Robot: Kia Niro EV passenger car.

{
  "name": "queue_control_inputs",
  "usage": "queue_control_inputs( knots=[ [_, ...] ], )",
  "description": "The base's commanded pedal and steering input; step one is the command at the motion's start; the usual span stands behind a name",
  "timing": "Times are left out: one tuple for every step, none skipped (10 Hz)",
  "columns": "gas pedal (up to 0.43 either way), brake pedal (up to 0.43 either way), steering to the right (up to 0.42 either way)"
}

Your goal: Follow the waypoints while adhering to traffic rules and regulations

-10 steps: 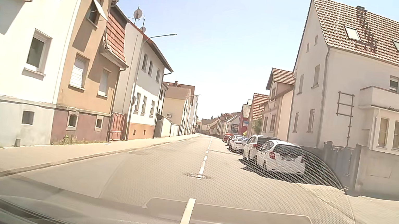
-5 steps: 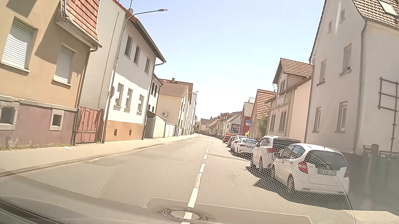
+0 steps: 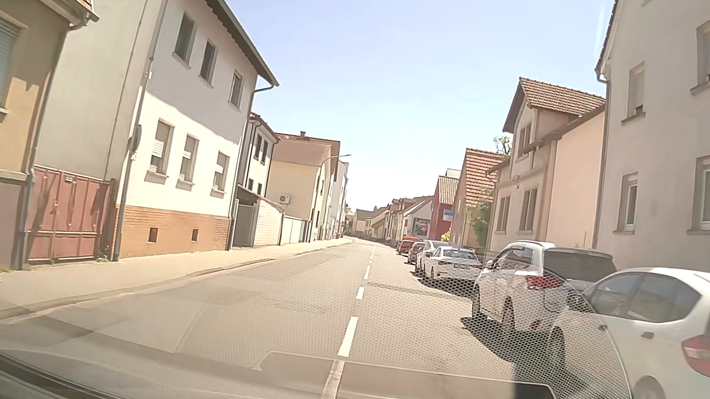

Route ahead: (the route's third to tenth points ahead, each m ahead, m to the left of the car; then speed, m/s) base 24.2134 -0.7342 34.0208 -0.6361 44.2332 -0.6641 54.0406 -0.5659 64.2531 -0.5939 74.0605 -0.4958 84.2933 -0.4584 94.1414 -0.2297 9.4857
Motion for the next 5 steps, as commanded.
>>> queue_control_inputs(
  knots=[
    [0.028,0.024,-0.002],
    [0.028,0.024,-0.001],
    [0.028,0.024,-0.001],
    [0.028,0.024,0.001],
    [0.028,0.024,0.002]
  ],
)
